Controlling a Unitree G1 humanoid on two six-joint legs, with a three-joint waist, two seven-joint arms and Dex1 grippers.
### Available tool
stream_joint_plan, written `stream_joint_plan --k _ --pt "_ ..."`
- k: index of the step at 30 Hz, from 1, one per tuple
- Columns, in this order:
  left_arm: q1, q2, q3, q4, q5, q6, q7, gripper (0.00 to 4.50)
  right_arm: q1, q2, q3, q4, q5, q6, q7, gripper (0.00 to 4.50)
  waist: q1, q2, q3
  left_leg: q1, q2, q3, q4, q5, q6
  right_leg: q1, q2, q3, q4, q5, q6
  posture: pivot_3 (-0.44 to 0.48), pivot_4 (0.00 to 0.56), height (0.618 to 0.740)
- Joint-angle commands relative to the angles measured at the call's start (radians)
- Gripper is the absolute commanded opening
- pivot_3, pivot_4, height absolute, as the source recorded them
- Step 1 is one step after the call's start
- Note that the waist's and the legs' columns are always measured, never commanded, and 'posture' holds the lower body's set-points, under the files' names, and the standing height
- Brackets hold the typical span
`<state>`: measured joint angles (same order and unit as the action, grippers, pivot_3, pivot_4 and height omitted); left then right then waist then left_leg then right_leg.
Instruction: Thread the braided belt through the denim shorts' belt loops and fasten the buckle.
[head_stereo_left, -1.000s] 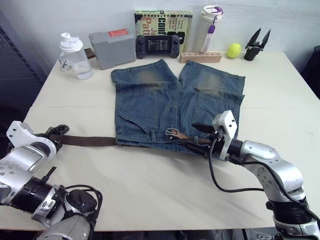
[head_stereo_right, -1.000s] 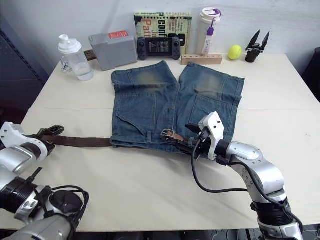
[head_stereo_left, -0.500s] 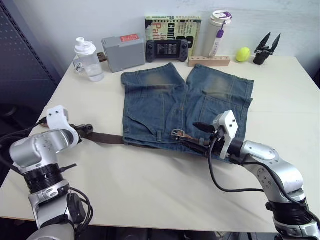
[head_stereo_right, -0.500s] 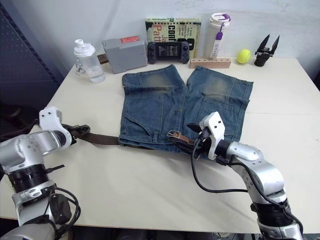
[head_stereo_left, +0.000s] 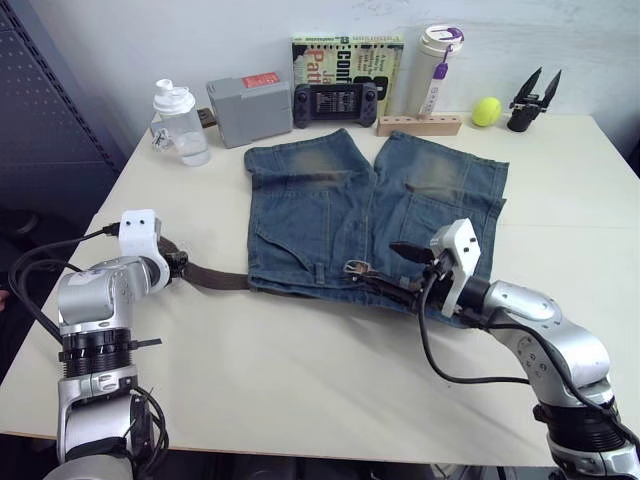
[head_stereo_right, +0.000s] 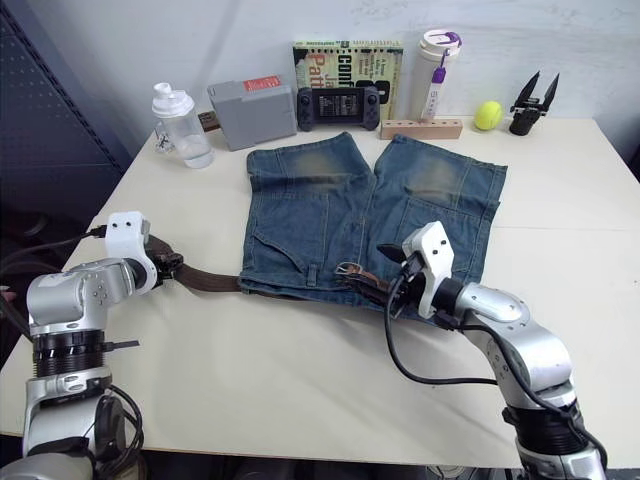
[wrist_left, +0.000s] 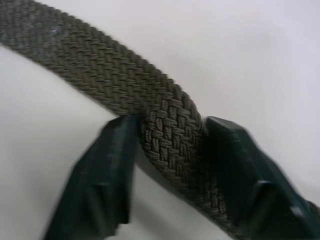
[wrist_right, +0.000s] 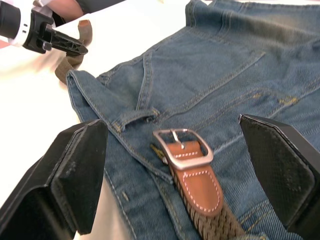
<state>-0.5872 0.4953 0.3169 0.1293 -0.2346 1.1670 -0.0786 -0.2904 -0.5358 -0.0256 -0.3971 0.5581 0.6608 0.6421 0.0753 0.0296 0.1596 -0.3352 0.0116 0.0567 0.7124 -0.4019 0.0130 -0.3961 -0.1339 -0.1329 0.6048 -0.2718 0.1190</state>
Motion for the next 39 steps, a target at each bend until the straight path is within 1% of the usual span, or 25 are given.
stream_joint_plan --k 1,2,5,7,9,10,12,14,16,17,19,22,26,27,31,35,39 --pt "0.025 -0.055 -0.039 0.065 -0.021 0.037 -0.038 0.60 -0.015 0.009 -0.013 -0.012 0.000 -0.025 -0.001 4.50 0.000 0.000 0.000 0.000 0.000 0.000 0.000 0.000 0.000 0.000 0.000 0.000 0.000 0.000 0.000 0.000 0.150 0.726" --pt "0.022 -0.057 -0.039 0.067 -0.019 0.034 -0.037 0.14 -0.018 0.009 -0.012 -0.008 -0.001 -0.026 -0.001 4.50 0.000 0.000 0.000 0.000 0.000 -0.001 0.000 0.000 0.000 0.000 0.000 0.000 0.000 0.000 0.000 0.000 0.150 0.726" --pt "0.015 -0.068 -0.040 0.053 -0.016 0.026 -0.033 0.04 -0.021 0.008 -0.012 -0.003 -0.006 -0.032 0.001 4.50 0.000 0.000 0.000 0.000 0.000 -0.002 0.000 0.000 0.000 0.001 0.000 0.000 -0.001 0.000 0.000 0.000 0.150 0.726" --pt "0.007 -0.075 -0.060 0.027 -0.001 -0.062 -0.037 0.04 -0.018 0.007 -0.021 -0.005 -0.005 -0.034 0.000 4.50 0.001 0.000 0.000 0.000 0.000 -0.005 0.000 0.000 0.000 0.001 0.000 0.000 -0.001 0.000 0.000 0.000 0.150 0.726" --pt "0.010 -0.050 -0.145 -0.020 0.061 -0.261 -0.073 0.04 -0.013 0.002 -0.027 -0.006 -0.011 -0.039 -0.002 4.50 0.001 -0.002 0.001 -0.001 0.000 -0.007 0.000 0.000 0.000 0.001 0.000 0.000 -0.001 0.000 0.000 0.000 0.150 0.726" --pt "0.013 -0.041 -0.174 -0.035 0.080 -0.321 -0.089 0.04 -0.012 0.001 -0.028 -0.006 -0.012 -0.041 -0.003 4.50 0.000 -0.004 0.002 -0.001 0.000 -0.008 0.000 0.000 0.000 0.001 0.000 0.000 -0.002 0.000 0.000 0.000 0.150 0.726" --pt "0.030 0.011 -0.277 -0.076 0.173 -0.522 -0.126 0.04 -0.010 -0.001 -0.033 -0.009 -0.012 -0.042 -0.006 4.50 -0.006 -0.010 0.006 -0.002 0.000 -0.008 0.000 0.000 0.000 0.000 0.001 0.000 -0.002 0.000 0.000 0.000 0.150 0.726" --pt "0.061 0.106 -0.419 -0.122 0.333 -0.832 -0.163 0.04 -0.006 -0.003 -0.035 -0.015 -0.017 -0.050 -0.011 4.50 -0.026 -0.016 0.010 -0.004 0.001 -0.007 -0.001 0.000 0.000 -0.002 0.002 -0.001 -0.004 0.000 0.000 0.000 0.150 0.726" --pt "0.088 0.187 -0.506 -0.147 0.440 -1.123 -0.192 0.04 -0.006 -0.005 -0.035 -0.020 -0.034 -0.071 -0.018 4.50 -0.039 -0.018 0.011 -0.005 0.001 -0.005 -0.008 0.000 0.000 -0.006 0.002 0.000 -0.007 0.000 0.000 0.000 0.150 0.726" --pt "0.098 0.217 -0.526 -0.147 0.466 -1.251 -0.205 0.04 -0.008 -0.006 -0.037 -0.022 -0.039 -0.079 -0.019 4.50 -0.047 -0.018 0.011 -0.006 0.001 -0.004 -0.010 0.000 0.000 -0.008 0.002 0.000 -0.008 0.000 0.000 0.000 0.150 0.726" --pt "0.103 0.265 -0.548 -0.120 0.509 -1.454 -0.212 0.04 -0.010 -0.014 -0.033 -0.022 -0.059 -0.096 -0.015 4.50 -0.052 -0.018 0.011 -0.009 0.002 -0.001 -0.014 0.000 0.000 -0.013 0.002 0.000 -0.009 0.000 0.000 0.000 0.150 0.726" --pt "0.075 0.298 -0.558 -0.065 0.529 -1.669 -0.241 0.04 -0.011 -0.039 -0.002 -0.011 -0.126 -0.156 0.006 4.50 -0.057 -0.018 0.011 -0.012 0.003 0.007 -0.014 0.000 0.000 -0.017 0.002 -0.002 -0.010 0.000 0.000 0.000 0.150 0.726" --pt "0.027 0.312 -0.575 0.039 0.516 -1.858 -0.313 0.04 -0.028 -0.052 0.071 0.005 -0.236 -0.274 0.032 4.50 -0.055 -0.018 0.011 -0.015 0.003 0.008 -0.012 0.000 0.001 -0.019 0.003 -0.003 -0.009 0.000 0.000 0.000 0.150 0.726" --pt "0.020 0.311 -0.576 0.059 0.508 -1.886 -0.329 0.04 -0.030 -0.050 0.081 0.008 -0.252 -0.294 0.035 4.50 -0.055 -0.018 0.011 -0.016 0.003 0.008 -0.012 0.001 0.001 -0.019 0.002 -0.003 -0.009 0.001 0.001 0.000 0.150 0.726" --pt "-0.001 0.309 -0.599 0.136 0.455 -1.961 -0.436 0.04 -0.037 -0.066 0.208 0.014 -0.402 -0.458 0.076 4.50 -0.053 -0.018 0.011 -0.016 0.002 0.008 -0.012 0.000 0.002 -0.019 0.002 -0.004 -0.010 0.001 0.001 0.000 0.150 0.726" --pt "0.002 0.279 -0.598 0.134 0.391 -1.979 -0.500 0.04 -0.055 -0.030 0.305 0.033 -0.500 -0.525 0.071 4.50 -0.054 -0.018 0.011 -0.017 0.002 0.007 -0.012 0.001 0.002 -0.019 0.002 -0.004 -0.010 0.001 0.002 0.000 0.150 0.726" --pt "0.023 0.258 -0.578 0.108 0.352 -1.979 -0.528 0.04 -0.115 0.027 0.381 0.121 -0.665 -0.588 -0.013 4.50 -0.056 -0.018 0.011 -0.017 0.002 0.007 -0.010 0.001 0.003 -0.019 0.002 -0.004 -0.009 0.001 0.002 0.000 0.150 0.726"
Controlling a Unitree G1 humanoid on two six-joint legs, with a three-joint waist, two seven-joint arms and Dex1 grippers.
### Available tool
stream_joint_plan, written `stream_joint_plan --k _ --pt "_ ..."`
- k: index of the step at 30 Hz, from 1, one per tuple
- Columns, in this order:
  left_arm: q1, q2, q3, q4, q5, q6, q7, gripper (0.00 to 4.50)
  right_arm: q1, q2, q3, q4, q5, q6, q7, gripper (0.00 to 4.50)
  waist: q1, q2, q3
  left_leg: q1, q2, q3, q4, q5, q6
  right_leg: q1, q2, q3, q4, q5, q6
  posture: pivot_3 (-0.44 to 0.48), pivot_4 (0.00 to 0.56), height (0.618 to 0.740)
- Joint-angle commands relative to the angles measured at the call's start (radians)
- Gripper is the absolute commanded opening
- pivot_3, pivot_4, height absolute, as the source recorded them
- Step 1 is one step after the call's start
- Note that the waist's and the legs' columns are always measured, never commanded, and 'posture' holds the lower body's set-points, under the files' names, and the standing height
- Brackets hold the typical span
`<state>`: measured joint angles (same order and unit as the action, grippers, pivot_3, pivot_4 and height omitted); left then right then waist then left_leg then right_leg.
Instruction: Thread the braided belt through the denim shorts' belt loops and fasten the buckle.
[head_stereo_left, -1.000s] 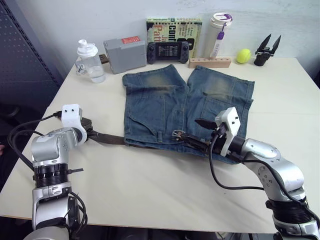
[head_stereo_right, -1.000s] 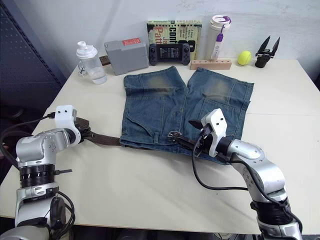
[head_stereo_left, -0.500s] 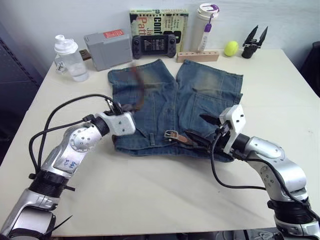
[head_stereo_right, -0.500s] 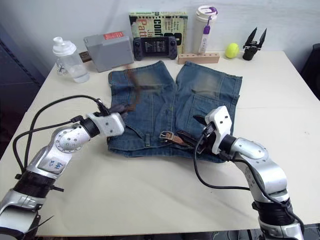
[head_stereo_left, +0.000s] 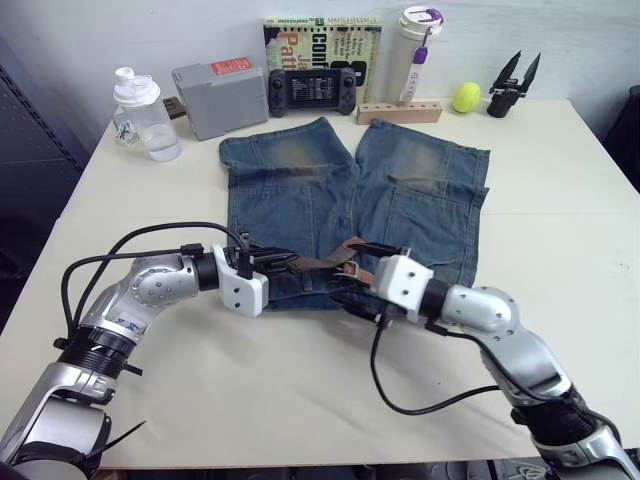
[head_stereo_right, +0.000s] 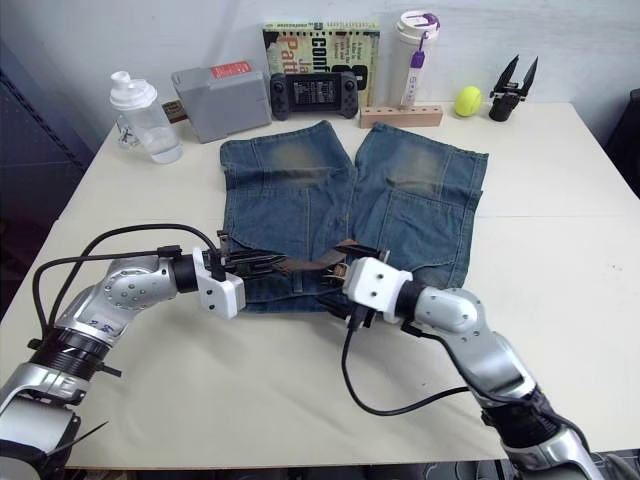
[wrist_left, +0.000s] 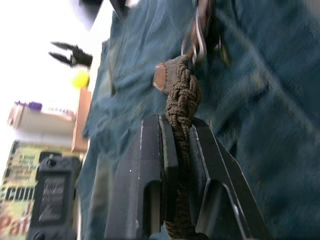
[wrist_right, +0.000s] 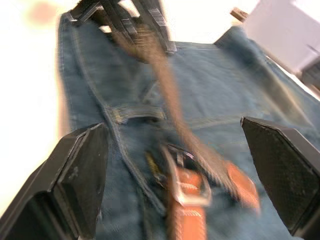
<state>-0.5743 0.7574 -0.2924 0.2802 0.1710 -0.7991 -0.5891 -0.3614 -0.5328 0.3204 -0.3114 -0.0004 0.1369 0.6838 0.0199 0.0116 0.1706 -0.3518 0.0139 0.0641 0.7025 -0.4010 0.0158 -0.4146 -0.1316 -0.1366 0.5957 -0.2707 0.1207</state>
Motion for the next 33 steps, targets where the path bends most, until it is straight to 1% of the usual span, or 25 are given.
stream_joint_plan --k 1,5,6,8,9,11,12,16,25,33 --pt "0.020 -0.002 0.038 -0.050 -0.064 -0.012 -0.023 0.04 -0.059 0.041 0.043 0.062 -0.134 -0.073 -0.076 4.50 -0.002 0.000 0.000 0.000 0.000 0.000 0.000 0.000 0.000 0.000 0.000 0.000 0.000 0.000 0.000 0.000 0.150 0.726" --pt "0.044 0.000 0.063 -0.072 -0.084 -0.002 -0.037 0.04 -0.078 0.071 0.028 0.109 -0.181 -0.091 -0.119 4.50 -0.004 0.000 0.000 0.000 0.000 -0.001 -0.001 0.000 0.000 0.000 0.000 -0.001 0.000 0.000 0.000 0.000 0.150 0.726" --pt "0.049 0.006 0.072 -0.068 -0.085 -0.006 -0.038 0.04 -0.078 0.067 0.021 0.119 -0.194 -0.092 -0.124 4.24 -0.004 0.000 0.000 -0.001 0.000 -0.002 -0.001 0.000 0.000 0.000 0.000 -0.001 0.000 0.000 0.000 0.000 0.150 0.726" --pt "0.057 0.013 0.089 -0.059 -0.085 -0.013 -0.043 0.04 -0.072 0.052 0.008 0.134 -0.207 -0.093 -0.122 3.63 -0.005 0.000 0.000 -0.001 0.000 -0.002 0.000 0.000 0.000 0.000 0.000 -0.001 0.000 0.000 0.000 0.000 0.150 0.726" --pt "0.060 0.018 0.096 -0.055 -0.085 -0.017 -0.045 0.04 -0.069 0.046 -0.003 0.138 -0.210 -0.092 -0.122 3.15 -0.005 0.000 0.000 -0.001 0.000 -0.002 0.000 0.000 0.000 0.000 0.000 -0.001 0.000 0.000 0.000 0.000 0.150 0.726" --pt "0.063 0.018 0.104 -0.055 -0.083 -0.019 -0.048 0.04 -0.066 0.040 -0.017 0.143 -0.210 -0.092 -0.120 2.43 -0.005 0.000 0.000 -0.001 0.000 -0.002 0.000 0.000 0.000 0.000 0.000 -0.001 0.000 0.000 0.000 0.000 0.150 0.726" --pt "0.068 0.018 0.110 -0.055 -0.090 -0.020 -0.052 0.04 -0.068 0.041 -0.024 0.145 -0.210 -0.085 -0.121 1.89 -0.005 0.000 0.000 -0.001 0.000 -0.002 0.000 0.000 0.000 0.000 0.000 -0.001 0.000 0.000 0.000 0.000 0.150 0.726" --pt "0.081 0.013 0.125 -0.060 -0.102 -0.023 -0.064 0.04 -0.092 0.044 -0.033 0.174 -0.223 -0.072 -0.122 0.04 -0.007 0.000 0.000 -0.001 0.000 -0.002 0.000 0.000 0.000 0.000 0.000 -0.001 0.000 0.000 0.000 0.000 0.150 0.726" --pt "0.085 0.010 0.134 -0.072 -0.124 -0.034 -0.083 0.04 -0.107 0.064 -0.030 0.192 -0.199 -0.074 -0.095 0.04 -0.011 0.000 0.000 -0.001 0.000 -0.002 0.000 0.000 0.000 0.000 0.000 -0.001 0.000 0.000 0.000 0.000 0.150 0.726" --pt "0.091 0.005 0.167 -0.064 -0.088 -0.035 -0.054 0.04 -0.097 0.076 -0.049 0.147 -0.183 -0.071 -0.103 0.04 -0.022 0.000 0.000 -0.001 0.000 -0.002 0.000 0.000 0.000 0.000 0.000 -0.001 0.000 0.000 0.000 0.000 0.150 0.726"
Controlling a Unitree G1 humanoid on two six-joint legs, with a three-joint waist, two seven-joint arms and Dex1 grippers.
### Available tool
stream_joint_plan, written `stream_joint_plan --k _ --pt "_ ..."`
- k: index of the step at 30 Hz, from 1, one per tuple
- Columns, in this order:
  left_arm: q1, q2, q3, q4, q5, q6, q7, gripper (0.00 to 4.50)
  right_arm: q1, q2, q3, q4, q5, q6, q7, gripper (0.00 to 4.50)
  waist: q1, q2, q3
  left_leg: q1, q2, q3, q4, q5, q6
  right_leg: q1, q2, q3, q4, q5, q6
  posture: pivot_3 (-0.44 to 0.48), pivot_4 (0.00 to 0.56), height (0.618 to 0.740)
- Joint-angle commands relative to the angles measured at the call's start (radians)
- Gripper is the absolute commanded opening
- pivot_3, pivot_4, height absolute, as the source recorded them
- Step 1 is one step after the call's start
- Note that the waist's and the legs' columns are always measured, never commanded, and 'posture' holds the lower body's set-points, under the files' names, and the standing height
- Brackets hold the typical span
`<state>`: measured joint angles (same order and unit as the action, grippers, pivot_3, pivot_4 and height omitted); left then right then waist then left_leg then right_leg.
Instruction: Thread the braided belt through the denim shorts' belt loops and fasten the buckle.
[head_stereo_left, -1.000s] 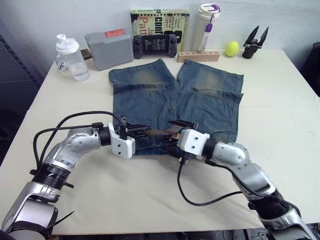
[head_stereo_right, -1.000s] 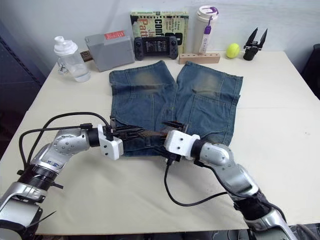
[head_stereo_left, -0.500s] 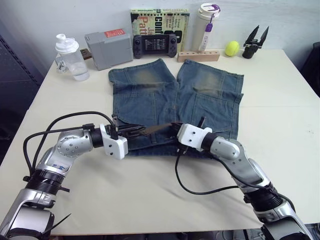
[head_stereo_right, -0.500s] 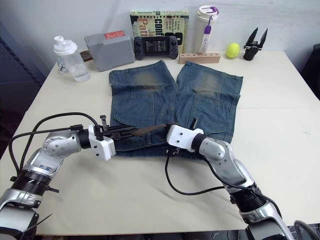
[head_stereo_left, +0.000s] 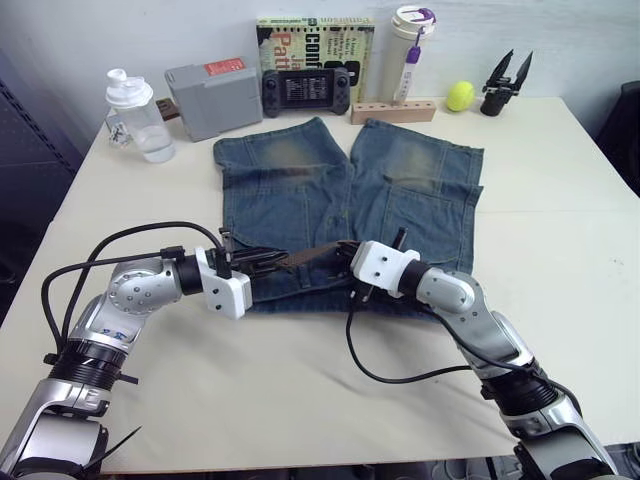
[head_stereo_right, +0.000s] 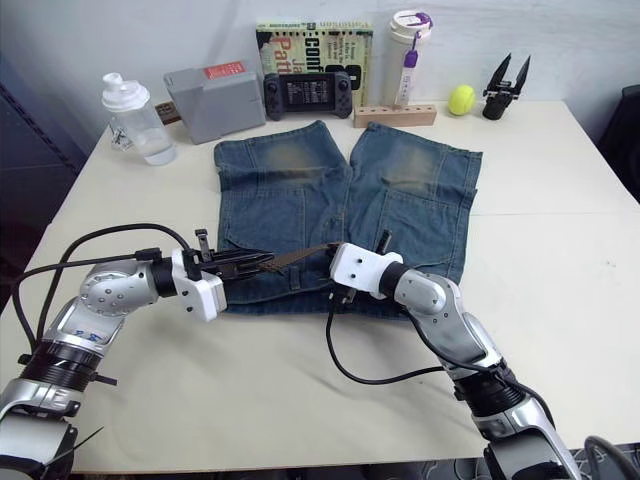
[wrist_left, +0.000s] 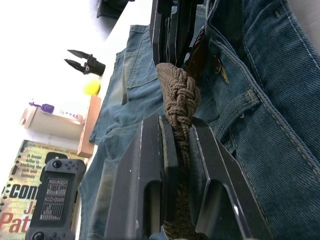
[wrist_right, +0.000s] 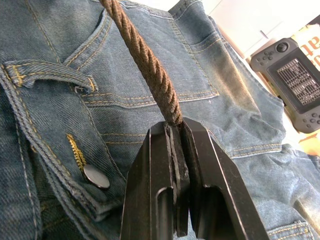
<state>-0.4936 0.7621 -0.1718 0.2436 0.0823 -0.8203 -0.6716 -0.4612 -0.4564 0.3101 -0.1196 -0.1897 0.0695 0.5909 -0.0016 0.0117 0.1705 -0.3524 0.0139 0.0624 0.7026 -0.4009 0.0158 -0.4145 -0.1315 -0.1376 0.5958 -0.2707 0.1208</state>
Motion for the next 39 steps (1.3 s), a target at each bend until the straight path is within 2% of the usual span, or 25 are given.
stream_joint_plan --k 1,5,7,8,9,12,14,16,18,20,26,30,33,39 --pt "0.012 0.001 0.052 -0.025 0.004 -0.006 0.034 0.04 -0.001 0.001 -0.046 -0.053 -0.002 -0.012 -0.027 0.04 -0.001 0.000 0.000 0.000 0.000 0.000 0.000 0.000 0.000 0.000 0.000 0.000 0.000 0.000 0.000 0.000 0.150 0.726" --pt "0.033 0.010 0.072 -0.036 -0.025 0.044 0.031 0.04 -0.025 0.009 -0.088 -0.109 -0.048 -0.014 -0.107 0.04 -0.002 0.000 0.000 0.000 0.000 0.000 0.000 0.000 0.000 0.000 0.000 0.000 0.000 0.000 0.000 0.000 0.150 0.726" --pt "0.052 0.009 0.088 -0.069 -0.069 0.109 0.022 1.06 -0.019 0.011 -0.085 -0.143 -0.081 -0.015 -0.136 0.00 -0.002 0.000 0.000 0.000 0.000 0.000 0.000 0.000 0.000 0.000 0.000 0.000 0.000 0.000 0.000 0.000 0.150 0.726" --pt "0.062 0.011 0.091 -0.088 -0.099 0.146 0.007 1.30 -0.013 0.010 -0.082 -0.158 -0.094 -0.015 -0.144 0.00 -0.001 0.000 0.000 0.000 0.000 0.000 0.000 0.000 0.000 0.000 0.000 0.000 0.000 0.000 0.000 0.000 0.150 0.726" --pt "0.077 0.014 0.094 -0.113 -0.134 0.196 -0.013 1.75 -0.002 0.013 -0.076 -0.174 -0.110 -0.012 -0.152 0.00 -0.001 0.000 0.000 0.000 0.000 -0.001 0.000 0.000 0.000 0.000 0.000 0.000 0.000 0.000 0.000 0.000 0.150 0.726" --pt "0.129 0.031 0.113 -0.225 -0.220 0.416 -0.063 3.16 0.045 0.018 -0.055 -0.217 -0.165 0.003 -0.169 0.00 -0.001 0.000 0.000 0.000 0.000 -0.001 0.000 0.000 0.000 0.000 0.000 0.000 0.001 0.000 0.000 0.000 0.150 0.726" --pt "0.161 0.047 0.142 -0.322 -0.331 0.567 -0.103 3.99 0.063 0.026 -0.052 -0.235 -0.189 0.019 -0.176 0.00 -0.003 0.000 0.000 0.000 0.000 -0.001 0.000 0.000 0.000 0.000 0.000 0.000 0.001 0.000 0.000 0.000 0.150 0.726" --pt "0.176 0.068 0.196 -0.403 -0.491 0.774 -0.117 3.99 0.076 0.038 -0.052 -0.250 -0.212 0.045 -0.187 0.00 -0.003 0.000 0.000 0.000 0.000 0.000 0.000 0.000 0.000 0.000 0.000 0.001 0.000 0.000 0.000 0.000 0.150 0.726" --pt "0.153 0.084 0.275 -0.414 -0.664 0.968 -0.089 3.99 0.092 0.052 -0.048 -0.268 -0.245 0.087 -0.199 0.00 -0.002 0.000 0.000 0.000 0.000 0.000 0.000 0.000 0.000 0.000 0.000 0.001 0.001 0.000 0.000 0.000 0.150 0.726" --pt "0.137 0.088 0.338 -0.392 -0.772 1.076 -0.068 3.99 0.105 0.069 -0.049 -0.283 -0.271 0.130 -0.213 0.00 -0.003 0.000 0.000 0.000 0.001 0.000 0.000 0.000 0.000 0.000 0.000 0.001 0.000 0.000 0.000 0.000 0.150 0.726" --pt "0.094 0.076 0.490 -0.264 -0.931 1.292 -0.010 3.99 0.106 0.113 -0.054 -0.297 -0.314 0.245 -0.221 0.00 -0.002 0.000 0.000 0.000 0.000 -0.002 0.000 0.000 0.000 0.000 0.000 0.002 0.001 0.000 0.000 0.000 0.150 0.726" --pt "0.105 0.091 0.505 -0.180 -0.919 1.334 -0.079 3.99 0.088 0.124 -0.052 -0.291 -0.320 0.274 -0.210 0.00 -0.004 0.000 0.000 0.000 0.000 -0.002 0.000 0.000 0.000 0.000 0.001 0.002 0.001 0.000 0.000 0.000 0.150 0.726" --pt "0.106 0.100 0.470 -0.174 -0.876 1.342 -0.089 3.99 0.086 0.122 -0.059 -0.298 -0.316 0.298 -0.196 0.00 -0.003 0.000 0.000 0.001 0.000 -0.002 0.000 0.000 0.000 0.000 0.001 0.002 0.001 0.000 0.000 0.000 0.150 0.726" --pt "0.108 0.086 0.331 -0.337 -0.693 1.196 -0.129 3.99 0.114 0.086 -0.036 -0.379 -0.285 0.354 -0.089 0.00 -0.003 0.000 0.000 0.001 0.000 -0.001 0.000 0.000 0.000 0.000 0.001 0.002 0.000 0.000 0.000 0.000 0.150 0.726"
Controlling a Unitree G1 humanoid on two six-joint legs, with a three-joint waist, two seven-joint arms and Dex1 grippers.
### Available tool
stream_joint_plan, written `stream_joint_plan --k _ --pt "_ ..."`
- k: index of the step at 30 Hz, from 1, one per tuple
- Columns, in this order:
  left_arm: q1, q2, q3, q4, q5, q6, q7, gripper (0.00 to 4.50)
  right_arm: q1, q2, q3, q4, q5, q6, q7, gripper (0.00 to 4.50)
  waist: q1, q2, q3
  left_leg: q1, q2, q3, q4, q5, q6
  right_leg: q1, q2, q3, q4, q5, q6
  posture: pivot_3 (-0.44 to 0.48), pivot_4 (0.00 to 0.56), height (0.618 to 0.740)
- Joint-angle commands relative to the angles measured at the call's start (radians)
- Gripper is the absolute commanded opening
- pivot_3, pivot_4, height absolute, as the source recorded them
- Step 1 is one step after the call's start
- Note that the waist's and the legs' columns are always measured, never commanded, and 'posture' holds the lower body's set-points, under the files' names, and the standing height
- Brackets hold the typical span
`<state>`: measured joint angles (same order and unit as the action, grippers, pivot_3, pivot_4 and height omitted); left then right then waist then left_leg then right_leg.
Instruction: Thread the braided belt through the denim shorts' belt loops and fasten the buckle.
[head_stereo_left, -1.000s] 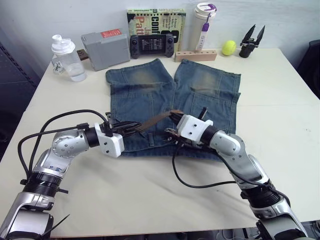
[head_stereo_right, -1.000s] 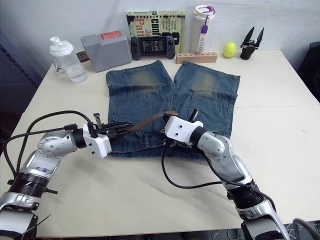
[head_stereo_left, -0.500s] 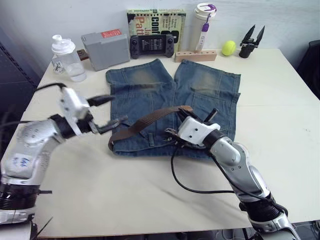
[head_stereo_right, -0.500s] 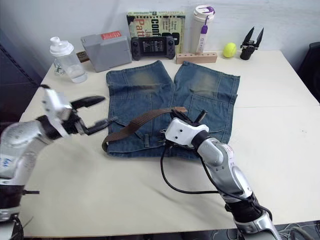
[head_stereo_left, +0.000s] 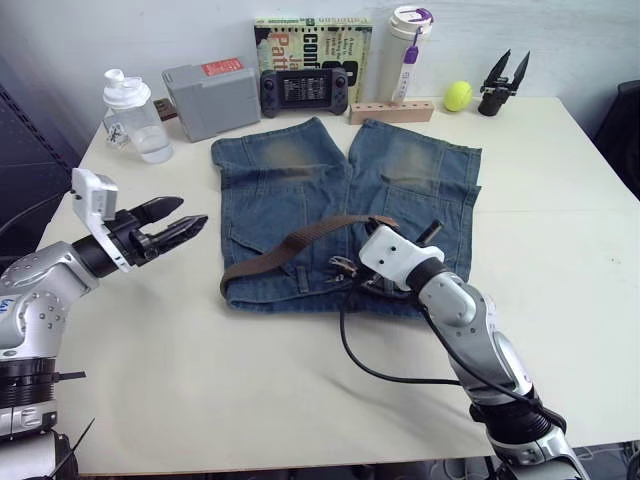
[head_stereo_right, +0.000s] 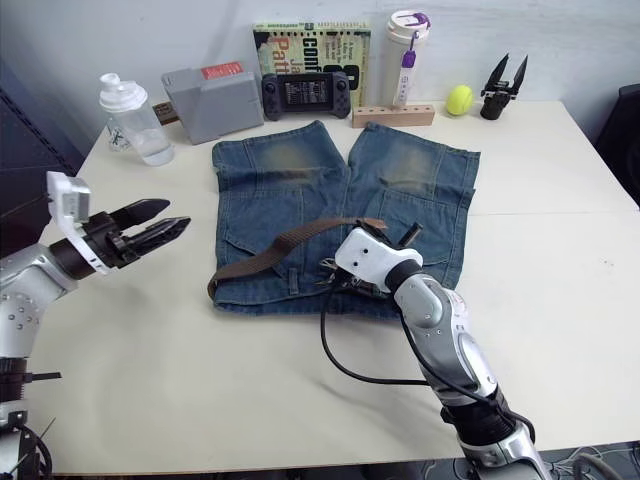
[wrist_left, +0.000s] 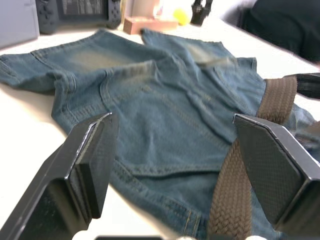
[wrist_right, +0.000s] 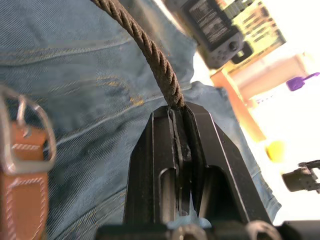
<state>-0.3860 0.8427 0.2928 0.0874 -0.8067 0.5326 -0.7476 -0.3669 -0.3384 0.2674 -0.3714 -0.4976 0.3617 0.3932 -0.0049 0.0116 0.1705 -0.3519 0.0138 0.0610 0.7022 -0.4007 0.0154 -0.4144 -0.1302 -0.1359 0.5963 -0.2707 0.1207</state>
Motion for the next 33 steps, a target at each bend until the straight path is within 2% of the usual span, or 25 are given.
stream_joint_plan --k 1,3,6,13,15,19,25,26,28,33 --pt "-0.012 -0.005 -0.155 -0.212 0.215 -0.170 -0.049 3.99 0.021 -0.037 0.015 -0.137 0.020 0.073 0.125 0.00 0.001 0.000 0.000 0.000 0.000 0.000 0.000 0.000 0.000 0.000 0.000 0.000 0.000 0.000 0.000 0.000 0.150 0.726" --pt "-0.053 -0.041 -0.199 -0.274 0.255 -0.189 -0.029 3.99 0.021 -0.040 0.028 -0.154 0.011 0.092 0.146 0.00 0.000 0.000 0.000 0.000 0.000 0.000 0.000 0.000 0.000 0.000 0.000 0.000 0.000 0.000 0.000 0.000 0.150 0.726" --pt "-0.120 -0.072 -0.316 -0.333 0.400 -0.229 0.004 3.99 0.014 -0.036 0.048 -0.162 -0.008 0.117 0.158 0.00 0.001 0.000 0.000 0.000 0.000 0.001 0.000 0.000 0.000 0.000 0.000 0.000 0.000 0.000 0.000 0.000 0.150 0.726" --pt "-0.257 -0.175 -0.492 -0.374 0.575 -0.203 0.021 3.99 -0.020 -0.024 0.080 -0.134 -0.043 0.119 0.137 0.00 0.001 0.000 0.000 0.000 0.000 0.001 0.000 0.000 0.000 0.000 0.000 0.001 0.000 0.000 0.000 0.000 0.150 0.726" --pt "-0.265 -0.188 -0.554 -0.368 0.674 -0.239 0.034 3.99 -0.027 -0.024 0.084 -0.127 -0.045 0.106 0.130 0.00 0.001 0.000 0.000 0.000 0.000 0.001 0.000 0.000 0.000 0.000 0.000 0.001 0.000 0.000 0.000 0.000 0.150 0.726" --pt "-0.266 -0.219 -0.585 -0.335 0.769 -0.261 0.068 3.99 -0.029 -0.020 0.084 -0.122 -0.046 0.089 0.120 0.00 0.001 0.000 0.000 0.000 0.000 0.001 0.000 0.000 0.000 0.000 0.000 0.001 0.000 0.000 0.000 0.000 0.150 0.726" --pt "-0.257 -0.214 -0.598 -0.272 0.855 -0.323 0.093 3.99 -0.028 -0.021 0.083 -0.132 -0.040 0.082 0.126 0.00 0.001 0.000 0.000 0.000 0.000 0.001 0.001 0.000 0.000 0.000 0.000 0.001 0.000 0.000 0.000 0.000 0.150 0.726" --pt "-0.255 -0.217 -0.595 -0.270 0.857 -0.330 0.095 3.59 -0.028 -0.022 0.084 -0.131 -0.039 0.081 0.127 0.00 0.001 0.000 0.000 0.000 0.000 0.001 0.001 0.000 0.000 0.000 0.000 0.001 0.000 0.000 0.000 0.000 0.150 0.726" --pt "-0.254 -0.222 -0.589 -0.267 0.859 -0.349 0.095 3.25 -0.027 -0.022 0.083 -0.132 -0.037 0.080 0.129 0.00 0.001 0.000 0.000 0.000 0.000 0.001 0.001 0.000 0.000 0.000 0.000 0.001 0.000 0.000 0.000 0.000 0.150 0.726" --pt "-0.230 -0.239 -0.565 -0.281 0.861 -0.397 0.101 1.23 -0.020 -0.019 0.075 -0.136 -0.035 0.084 0.127 0.00 0.003 0.000 0.000 -0.001 0.000 0.001 0.001 0.000 0.000 0.000 0.000 0.000 0.000 0.000 0.000 0.000 0.150 0.726"
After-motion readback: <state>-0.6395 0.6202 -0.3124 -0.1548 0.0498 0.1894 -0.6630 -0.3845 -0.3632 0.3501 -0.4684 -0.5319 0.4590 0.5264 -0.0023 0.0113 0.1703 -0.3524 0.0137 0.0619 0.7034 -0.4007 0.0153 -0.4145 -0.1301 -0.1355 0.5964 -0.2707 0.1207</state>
